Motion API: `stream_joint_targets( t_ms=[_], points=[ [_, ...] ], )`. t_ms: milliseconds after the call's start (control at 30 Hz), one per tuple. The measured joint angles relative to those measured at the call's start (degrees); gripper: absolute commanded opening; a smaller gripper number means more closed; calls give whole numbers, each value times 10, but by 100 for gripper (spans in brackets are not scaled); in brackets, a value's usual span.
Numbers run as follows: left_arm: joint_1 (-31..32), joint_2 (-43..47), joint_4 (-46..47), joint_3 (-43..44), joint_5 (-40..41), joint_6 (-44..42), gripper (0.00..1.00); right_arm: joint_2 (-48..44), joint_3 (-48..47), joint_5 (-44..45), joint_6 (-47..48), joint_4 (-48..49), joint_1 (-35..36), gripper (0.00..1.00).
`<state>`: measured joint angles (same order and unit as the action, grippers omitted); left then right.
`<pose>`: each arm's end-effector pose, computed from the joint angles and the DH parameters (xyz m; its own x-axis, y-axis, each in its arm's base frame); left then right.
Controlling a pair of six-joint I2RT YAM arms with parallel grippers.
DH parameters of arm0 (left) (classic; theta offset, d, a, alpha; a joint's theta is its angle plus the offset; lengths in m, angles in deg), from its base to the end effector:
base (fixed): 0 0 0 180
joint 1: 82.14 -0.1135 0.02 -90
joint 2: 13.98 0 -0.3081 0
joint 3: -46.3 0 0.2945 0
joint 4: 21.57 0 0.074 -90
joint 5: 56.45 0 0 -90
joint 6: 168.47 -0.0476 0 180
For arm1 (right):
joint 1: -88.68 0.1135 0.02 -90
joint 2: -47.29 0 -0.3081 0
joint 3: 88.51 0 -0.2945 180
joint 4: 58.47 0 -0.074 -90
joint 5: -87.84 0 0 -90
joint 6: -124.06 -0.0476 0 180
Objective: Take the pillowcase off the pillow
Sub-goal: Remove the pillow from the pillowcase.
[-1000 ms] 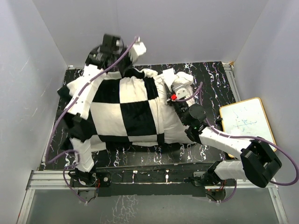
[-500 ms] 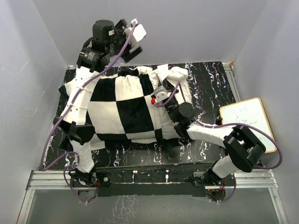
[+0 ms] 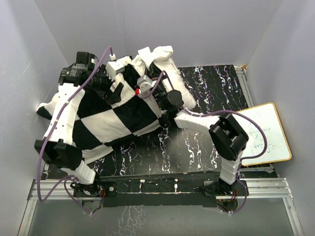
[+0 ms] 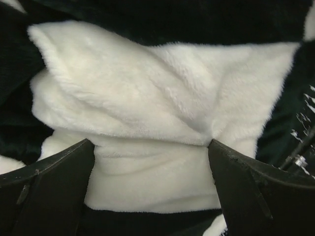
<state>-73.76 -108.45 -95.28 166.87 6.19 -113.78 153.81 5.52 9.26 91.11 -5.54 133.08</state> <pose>0.3796 -0.0780 0.4643 -0.3443 0.5696 -0.7463 0.7781 0.6180 0.1127 0.3533 0.3328 0.3701 0.6834 -0.4821 -0.5483 0.0130 0.7590 -0.6510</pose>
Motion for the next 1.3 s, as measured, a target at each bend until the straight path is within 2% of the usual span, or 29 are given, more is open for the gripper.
stream_joint_targets(
  t_ms=[67,167,200,233,300,400,567,733,833,900,1000,1067,1200,1300],
  points=[
    [2,46,-1,-53,-9,-12,73,-15,29,0,7,21,10,8],
    [6,85,-16,-119,-46,-22,33,-74,159,22,24,69,34,8],
    [9,90,-20,-139,-64,-21,22,-124,208,36,27,85,56,8],
    [13,92,-21,-159,-81,-18,16,-153,252,54,28,102,70,8],
    [29,92,-15,-196,-110,-11,9,-200,327,95,16,132,95,8],
    [91,113,37,-268,-116,-3,0,-256,428,143,-44,164,103,8],
    [193,188,138,-369,-33,-7,0,-361,556,191,-236,169,103,8],
    [219,217,263,-445,53,-54,0,-461,591,176,-514,42,74,8],
    [221,216,369,-487,115,-122,0,-471,597,156,-634,5,41,8],
    [219,198,406,-480,143,-155,0,-470,603,148,-692,-4,23,8],
    [213,120,428,-403,183,-186,0,-466,605,148,-722,2,10,8],
    [208,42,428,-310,212,-197,0,-443,599,150,-709,21,4,8],
    [198,-103,440,-126,272,-200,0,-373,555,153,-631,61,-3,8],
    [188,-160,454,-54,303,-189,0,-340,522,151,-560,76,2,8]
  ],
)
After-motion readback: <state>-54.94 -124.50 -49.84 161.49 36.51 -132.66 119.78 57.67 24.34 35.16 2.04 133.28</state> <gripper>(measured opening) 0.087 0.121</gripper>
